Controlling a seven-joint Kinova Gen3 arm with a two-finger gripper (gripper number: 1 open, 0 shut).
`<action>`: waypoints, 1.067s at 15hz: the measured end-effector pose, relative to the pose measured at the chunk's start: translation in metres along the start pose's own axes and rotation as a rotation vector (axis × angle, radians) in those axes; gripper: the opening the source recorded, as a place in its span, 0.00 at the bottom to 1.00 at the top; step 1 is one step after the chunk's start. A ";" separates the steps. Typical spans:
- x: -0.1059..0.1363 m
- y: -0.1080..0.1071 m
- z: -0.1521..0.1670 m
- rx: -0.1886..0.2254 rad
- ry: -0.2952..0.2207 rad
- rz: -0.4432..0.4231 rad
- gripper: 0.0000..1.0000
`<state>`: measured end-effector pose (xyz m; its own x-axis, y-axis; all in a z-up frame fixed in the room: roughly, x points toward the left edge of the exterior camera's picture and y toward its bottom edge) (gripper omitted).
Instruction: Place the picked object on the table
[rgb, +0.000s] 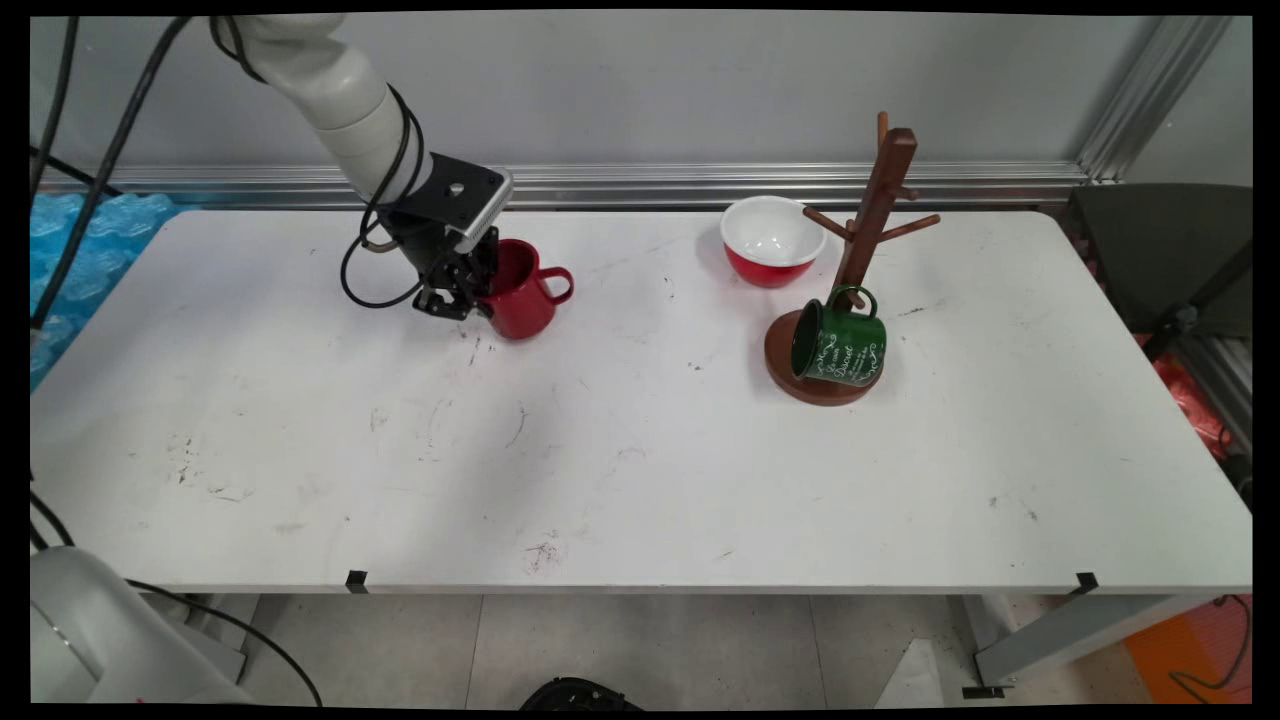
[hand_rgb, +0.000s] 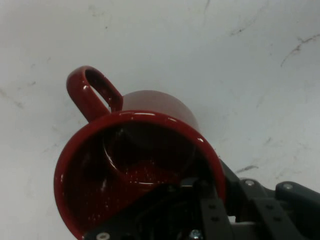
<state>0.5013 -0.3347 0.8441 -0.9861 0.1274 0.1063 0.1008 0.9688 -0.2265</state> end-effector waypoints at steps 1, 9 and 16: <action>0.000 0.000 0.003 0.000 -0.001 0.002 0.00; 0.005 -0.005 0.018 0.003 -0.001 -0.012 0.00; 0.011 -0.007 0.026 0.007 0.010 -0.016 1.00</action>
<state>0.4862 -0.3458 0.8222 -0.9863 0.1142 0.1192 0.0843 0.9693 -0.2311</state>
